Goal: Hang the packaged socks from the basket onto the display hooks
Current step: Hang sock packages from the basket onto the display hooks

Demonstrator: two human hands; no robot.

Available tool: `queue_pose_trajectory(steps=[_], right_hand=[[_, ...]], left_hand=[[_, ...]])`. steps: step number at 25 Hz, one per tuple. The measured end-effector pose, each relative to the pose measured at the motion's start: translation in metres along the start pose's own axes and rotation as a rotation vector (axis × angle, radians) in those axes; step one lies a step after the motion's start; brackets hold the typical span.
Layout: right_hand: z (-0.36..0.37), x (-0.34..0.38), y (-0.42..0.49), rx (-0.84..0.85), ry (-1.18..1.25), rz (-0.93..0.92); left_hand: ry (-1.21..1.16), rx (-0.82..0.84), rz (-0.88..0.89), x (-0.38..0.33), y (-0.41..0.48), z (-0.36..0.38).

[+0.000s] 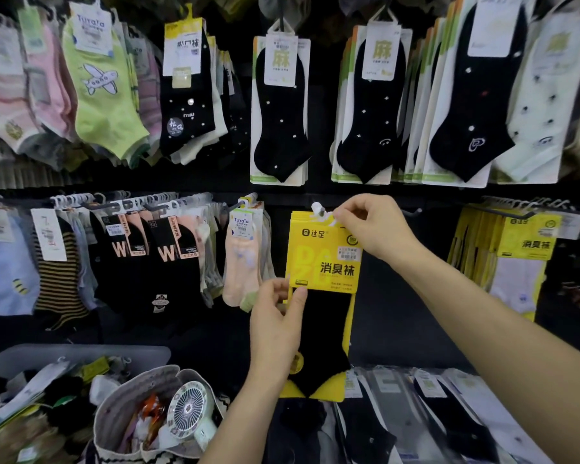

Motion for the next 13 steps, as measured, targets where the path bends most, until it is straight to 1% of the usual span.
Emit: queue_pose_trajectory(steps=[3,9,13], right_hand=[[0.003,0.000,0.013,-0.036,0.026,0.047],[0.022,0.000,0.022,-0.010,-0.047,0.078],[0.023,-0.002,0.010,-0.092,-0.090,0.025]], left_hand=[[-0.012,-0.019,-0.028,0.004,0.003,-0.001],[-0.021,-0.034,-0.082,0.014,0.009,-0.006],[0.031,0.015,-0.107,0.022,0.009,-0.007]])
Point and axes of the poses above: each hand's wrist, its own y-axis towards the middle knuckle, its own z-axis out of the palm, x = y × z, the point moved 1 cm from there along y, towards the middle knuckle, and after that the axes turned 12 degrees about -y, right-handed, at the moved point
